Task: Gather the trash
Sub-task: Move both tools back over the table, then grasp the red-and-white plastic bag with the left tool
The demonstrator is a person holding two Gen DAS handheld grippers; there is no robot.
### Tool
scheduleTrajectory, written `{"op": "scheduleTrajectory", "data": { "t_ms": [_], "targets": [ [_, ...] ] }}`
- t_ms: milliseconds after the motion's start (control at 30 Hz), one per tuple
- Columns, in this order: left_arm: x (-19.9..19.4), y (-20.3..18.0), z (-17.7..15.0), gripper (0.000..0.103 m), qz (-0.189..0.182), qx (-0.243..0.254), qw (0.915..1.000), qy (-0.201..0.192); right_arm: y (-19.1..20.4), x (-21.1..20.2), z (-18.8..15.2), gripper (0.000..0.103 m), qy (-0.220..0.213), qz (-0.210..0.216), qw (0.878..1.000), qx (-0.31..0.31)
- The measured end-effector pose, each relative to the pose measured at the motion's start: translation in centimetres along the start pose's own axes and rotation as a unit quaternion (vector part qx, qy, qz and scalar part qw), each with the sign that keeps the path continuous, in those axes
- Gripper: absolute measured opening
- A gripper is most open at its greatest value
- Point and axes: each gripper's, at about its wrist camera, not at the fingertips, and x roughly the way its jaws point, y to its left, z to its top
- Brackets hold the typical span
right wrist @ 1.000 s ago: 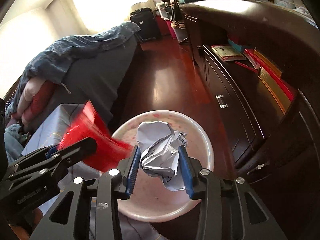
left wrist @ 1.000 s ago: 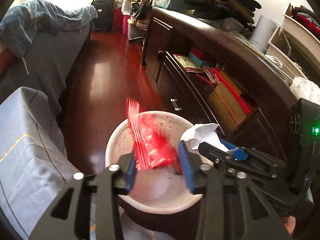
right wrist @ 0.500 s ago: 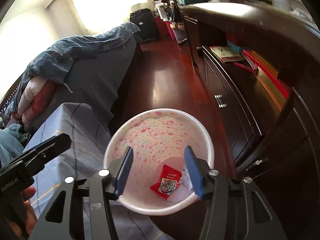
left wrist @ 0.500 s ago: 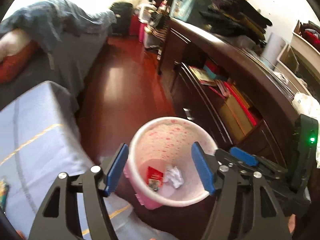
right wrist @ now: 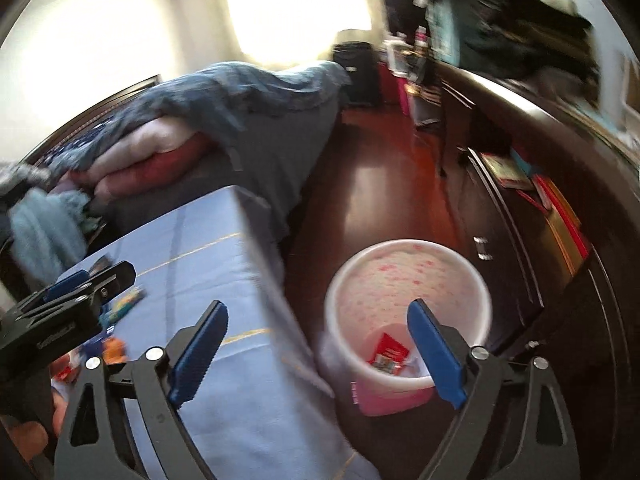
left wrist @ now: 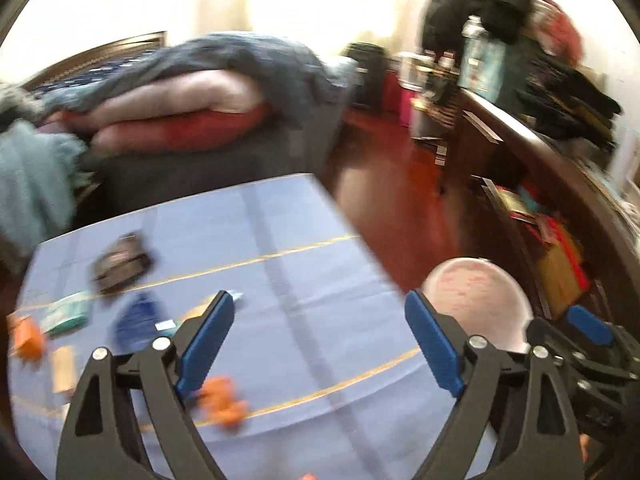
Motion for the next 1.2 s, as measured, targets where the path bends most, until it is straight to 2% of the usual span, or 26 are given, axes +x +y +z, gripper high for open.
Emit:
{"op": "scheduleTrajectory", "data": {
  "t_ms": [100,200,300,500,600,833,933,1067,1200],
  "targets": [
    [-1.5,3.5,-0.9,0.091,0.051,-0.020,0.9985,0.002,3.3,-0.6,-0.6,0.091,0.005,0.022,0.999,-0.034],
    [-2.8,7.4,-2.2,0.091,0.104,-0.047,0.9935,0.006,6.3,-0.8,-1.2,0.091,0.013,0.042,0.997,-0.064],
    [-3.4,10.7,-3.8,0.093,0.130,-0.064,0.9893,0.018,8.7,-0.9,-1.9,0.091,0.022,0.059,0.994,-0.085],
    [-2.1,15.2,-7.4,0.093,0.113,-0.078,0.9888,0.060,13.1,-0.7,-3.4,0.091,0.038,0.084,0.989,-0.117],
    [-0.9,15.9,-8.2,0.093,0.095,-0.084,0.9892,0.074,14.9,-0.3,-3.9,0.091,0.045,0.087,0.986,-0.132],
    [1.7,16.4,-8.8,0.094,0.103,-0.124,0.9837,0.079,16.9,0.8,-4.5,0.091,0.062,0.089,0.984,-0.142],
    [1.9,16.5,-9.2,0.088,0.103,-0.136,0.9830,0.068,17.3,1.3,-4.6,0.091,0.064,0.081,0.984,-0.146],
    [1.4,17.3,-9.3,0.087,0.085,-0.159,0.9823,0.051,17.9,2.3,-4.9,0.091,0.068,0.074,0.983,-0.152],
    [0.1,17.9,-9.5,0.086,0.096,-0.163,0.9812,0.036,18.7,3.9,-5.6,0.091,0.079,0.072,0.981,-0.159]
  ]
}}
